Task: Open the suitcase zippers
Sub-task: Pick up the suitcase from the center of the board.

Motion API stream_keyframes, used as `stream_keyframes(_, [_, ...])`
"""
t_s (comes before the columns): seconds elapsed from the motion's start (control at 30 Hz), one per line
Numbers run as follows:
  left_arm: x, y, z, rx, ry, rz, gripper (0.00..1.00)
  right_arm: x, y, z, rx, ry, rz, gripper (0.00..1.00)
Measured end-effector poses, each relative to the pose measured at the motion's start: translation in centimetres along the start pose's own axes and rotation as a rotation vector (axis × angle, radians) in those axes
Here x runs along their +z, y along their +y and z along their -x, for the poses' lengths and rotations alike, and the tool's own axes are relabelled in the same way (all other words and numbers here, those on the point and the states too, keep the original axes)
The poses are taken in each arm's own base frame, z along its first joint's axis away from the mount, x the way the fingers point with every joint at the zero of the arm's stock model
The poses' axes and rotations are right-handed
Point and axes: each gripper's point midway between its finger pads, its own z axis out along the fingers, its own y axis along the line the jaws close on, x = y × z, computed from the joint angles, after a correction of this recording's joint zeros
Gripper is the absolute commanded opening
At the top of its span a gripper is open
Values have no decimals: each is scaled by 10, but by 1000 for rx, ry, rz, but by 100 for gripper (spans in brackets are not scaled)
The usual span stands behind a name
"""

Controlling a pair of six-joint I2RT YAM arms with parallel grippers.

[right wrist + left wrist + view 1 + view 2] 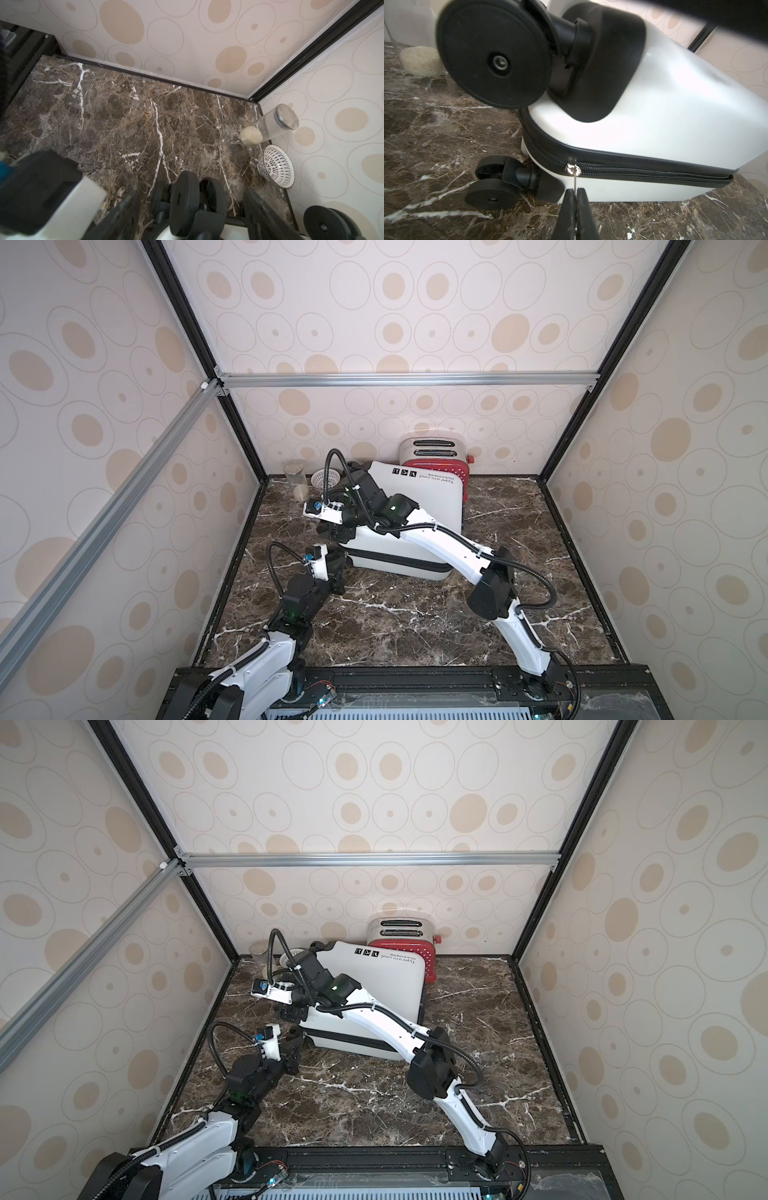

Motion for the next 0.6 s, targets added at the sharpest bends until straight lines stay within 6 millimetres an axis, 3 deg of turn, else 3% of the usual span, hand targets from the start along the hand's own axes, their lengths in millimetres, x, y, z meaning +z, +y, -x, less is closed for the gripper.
stream_keyframes(0.13, [-1, -2, -2, -3, -4, -16, 0, 13, 9, -21, 17, 58, 39, 76])
stream_keyframes(0.3, [-1, -4, -4, -5, -5, -33, 0, 15, 4, -24, 5, 81, 16, 65])
stream_keyframes(0.5, [-2, -4, -3, -3, -10, -29, 0, 22, 0, -23, -11, 89, 8, 67])
stream_keyframes(0.6, [-3, -4, -3, 5, -11, -26, 0, 23, -1, -24, -20, 102, -3, 60])
